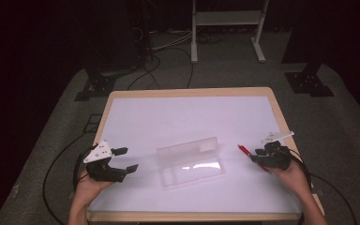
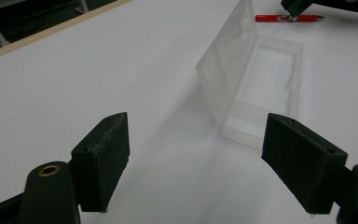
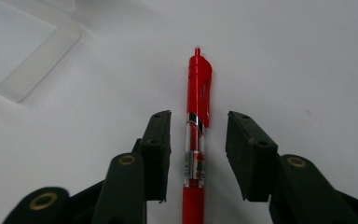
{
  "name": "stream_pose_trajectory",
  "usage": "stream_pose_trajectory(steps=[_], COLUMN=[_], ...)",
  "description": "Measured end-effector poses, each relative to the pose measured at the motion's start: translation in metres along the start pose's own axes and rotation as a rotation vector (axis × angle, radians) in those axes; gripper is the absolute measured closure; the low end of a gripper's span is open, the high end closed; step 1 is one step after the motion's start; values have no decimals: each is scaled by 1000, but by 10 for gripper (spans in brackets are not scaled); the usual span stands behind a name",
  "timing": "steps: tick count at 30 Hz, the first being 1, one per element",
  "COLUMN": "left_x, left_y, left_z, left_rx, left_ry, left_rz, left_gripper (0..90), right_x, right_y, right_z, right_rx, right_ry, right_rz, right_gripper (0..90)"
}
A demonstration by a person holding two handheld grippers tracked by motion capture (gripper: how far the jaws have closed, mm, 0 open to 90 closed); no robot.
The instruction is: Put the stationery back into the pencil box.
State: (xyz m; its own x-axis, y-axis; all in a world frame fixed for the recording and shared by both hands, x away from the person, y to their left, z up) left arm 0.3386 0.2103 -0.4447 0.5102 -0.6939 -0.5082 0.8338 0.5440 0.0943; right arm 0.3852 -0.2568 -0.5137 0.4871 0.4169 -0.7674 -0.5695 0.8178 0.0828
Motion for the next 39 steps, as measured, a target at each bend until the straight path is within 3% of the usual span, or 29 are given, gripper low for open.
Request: stream_pose_trajectory(steps=[8,20,29,39], left_x=[2,2,2,3], left_y=[-3,-2,0,0], left_z=[-1,-2,-4,-7], left_rx=[2,-5,-13,-19], left_ry=[12,12,14,20], left_rz=[-26,-21,-19,-20], left_gripper=[223,205,192,186], right_x=[9,8,-8,-31], right_y=[0,0,12,35], right_z=[-5,-6,1,17], right_rx=[-27,-28,-33,-92], right_ry=[52,51,-5,-73], right_rz=[-11,-7,72,156], right_gripper=[732,787,787,787])
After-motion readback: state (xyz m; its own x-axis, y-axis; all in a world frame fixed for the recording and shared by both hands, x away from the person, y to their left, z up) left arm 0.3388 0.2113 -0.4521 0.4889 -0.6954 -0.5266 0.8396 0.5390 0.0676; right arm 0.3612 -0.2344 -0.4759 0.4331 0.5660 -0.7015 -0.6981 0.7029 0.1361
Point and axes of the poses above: each handheld gripper's, and its own axes: x roughly forward along the jaws, z roughly out of its top, y roughly to its left, the point moved 8 cm from there along x, roughly forward along the jaws, and after that the axes turned 5 degrees about x, right-handed, at the moved point
